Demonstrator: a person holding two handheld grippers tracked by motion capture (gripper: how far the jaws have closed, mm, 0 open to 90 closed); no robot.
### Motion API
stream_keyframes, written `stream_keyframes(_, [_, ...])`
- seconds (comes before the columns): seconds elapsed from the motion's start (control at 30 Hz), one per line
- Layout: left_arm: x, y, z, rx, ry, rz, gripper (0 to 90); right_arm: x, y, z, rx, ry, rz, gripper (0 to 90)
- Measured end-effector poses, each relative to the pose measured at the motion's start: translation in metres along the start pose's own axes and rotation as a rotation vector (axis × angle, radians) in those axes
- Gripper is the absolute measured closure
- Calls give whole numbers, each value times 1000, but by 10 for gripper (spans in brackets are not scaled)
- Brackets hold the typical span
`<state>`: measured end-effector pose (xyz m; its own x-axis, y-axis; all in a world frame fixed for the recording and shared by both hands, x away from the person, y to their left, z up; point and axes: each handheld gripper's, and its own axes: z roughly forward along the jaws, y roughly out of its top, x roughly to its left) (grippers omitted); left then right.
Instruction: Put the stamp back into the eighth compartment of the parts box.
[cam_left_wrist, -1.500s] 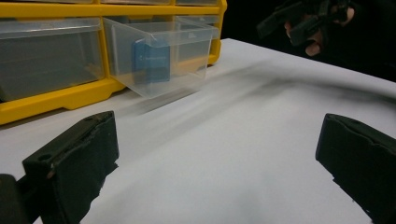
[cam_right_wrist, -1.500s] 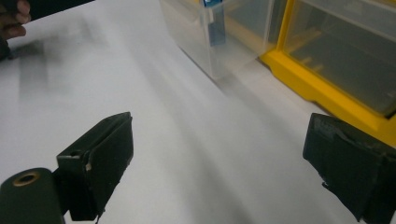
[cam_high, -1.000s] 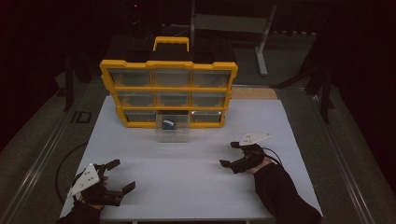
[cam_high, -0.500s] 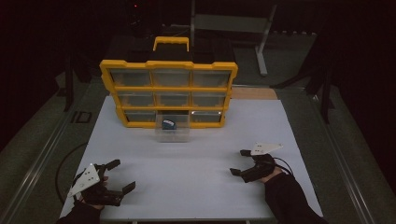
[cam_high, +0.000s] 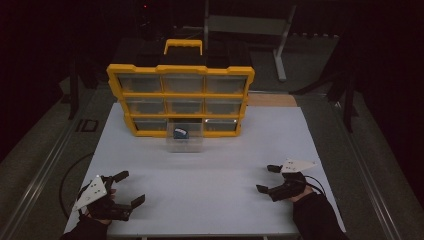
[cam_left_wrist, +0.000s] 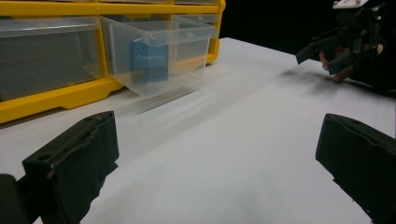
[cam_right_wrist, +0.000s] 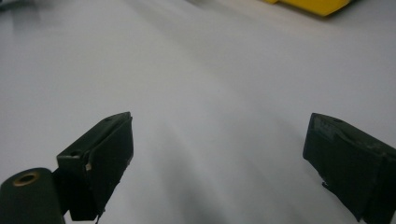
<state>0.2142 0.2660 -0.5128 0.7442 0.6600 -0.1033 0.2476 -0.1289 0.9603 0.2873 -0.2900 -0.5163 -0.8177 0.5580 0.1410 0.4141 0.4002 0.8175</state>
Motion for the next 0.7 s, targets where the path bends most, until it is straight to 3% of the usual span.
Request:
stream_keyframes(0.2, [0, 0, 0, 0, -3, 1, 1, 9, -2, -9, -9, -59, -23, 84])
stream_keyframes(0.3, [-1, 0, 0, 0, -3, 2, 1, 9, -4, -10, -14, -67, -26, 84])
stream_keyframes(0.7, [-1, 0, 1, 6, -5, 2, 1, 8, -5, -4, -11, -46, -37, 85])
